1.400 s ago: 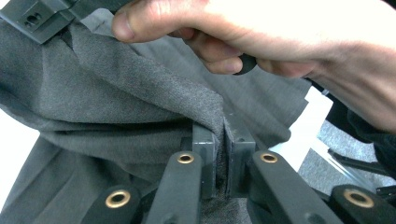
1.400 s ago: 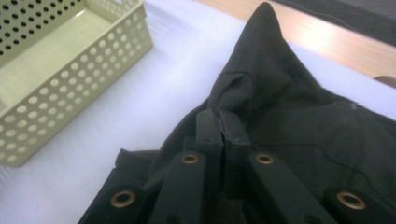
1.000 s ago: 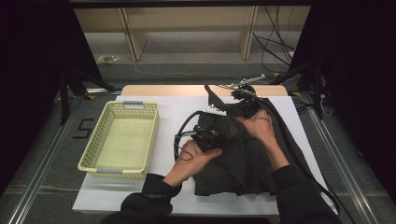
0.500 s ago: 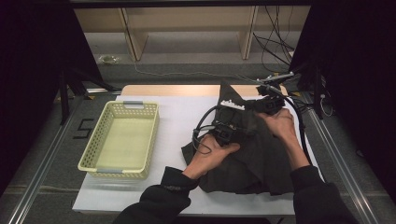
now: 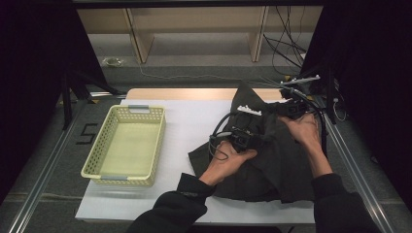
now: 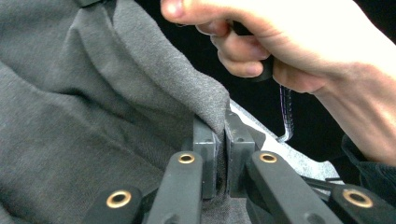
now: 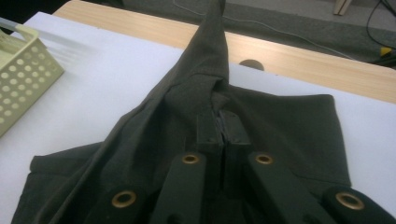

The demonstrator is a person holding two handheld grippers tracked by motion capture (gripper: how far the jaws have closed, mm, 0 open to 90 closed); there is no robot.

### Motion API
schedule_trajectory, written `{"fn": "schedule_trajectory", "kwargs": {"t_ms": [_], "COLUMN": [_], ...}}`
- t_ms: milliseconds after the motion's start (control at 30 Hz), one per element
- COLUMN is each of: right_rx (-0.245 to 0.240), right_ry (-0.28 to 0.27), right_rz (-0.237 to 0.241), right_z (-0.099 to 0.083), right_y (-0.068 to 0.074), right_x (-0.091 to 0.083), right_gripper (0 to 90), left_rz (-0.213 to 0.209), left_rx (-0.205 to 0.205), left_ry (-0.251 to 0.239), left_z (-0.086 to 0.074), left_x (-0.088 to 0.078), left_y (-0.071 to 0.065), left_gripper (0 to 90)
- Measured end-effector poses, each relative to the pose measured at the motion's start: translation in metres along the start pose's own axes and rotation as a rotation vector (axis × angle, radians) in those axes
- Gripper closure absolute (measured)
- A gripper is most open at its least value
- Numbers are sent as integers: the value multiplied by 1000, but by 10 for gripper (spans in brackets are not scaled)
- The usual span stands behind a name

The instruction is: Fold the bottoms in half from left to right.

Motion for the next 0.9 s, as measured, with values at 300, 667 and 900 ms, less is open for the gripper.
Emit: {"fn": "schedule_trajectory", "kwargs": {"t_ms": [300, 667, 900], "right_rx": [7, 42, 55], "right_ry": [-7, -12, -11], "right_rz": [-35, -62, -76], "right_z": [-1, -8, -15], "right_y": [-13, -34, -45], "right_x": [-11, -22, -26], "right_gripper": [891, 891, 891], "left_rz": [-20, -26, -43], "left_rx": [-15, -17, -17], "left_ry": [-2, 11, 29], "left_z": [4, 13, 12], "left_x": [11, 22, 30], "left_y": [-6, -11, -16], "left_gripper": [850, 844, 839]}}
Point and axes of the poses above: each handheld gripper's, and its own axes: x roughly forward along the jaws, z roughly out of its top, y roughly to its left, the point moved 5 cm from there along x, roughly forward along the jaws, and after that the axes turned 8 degrees about z, right-handed, at the moved point
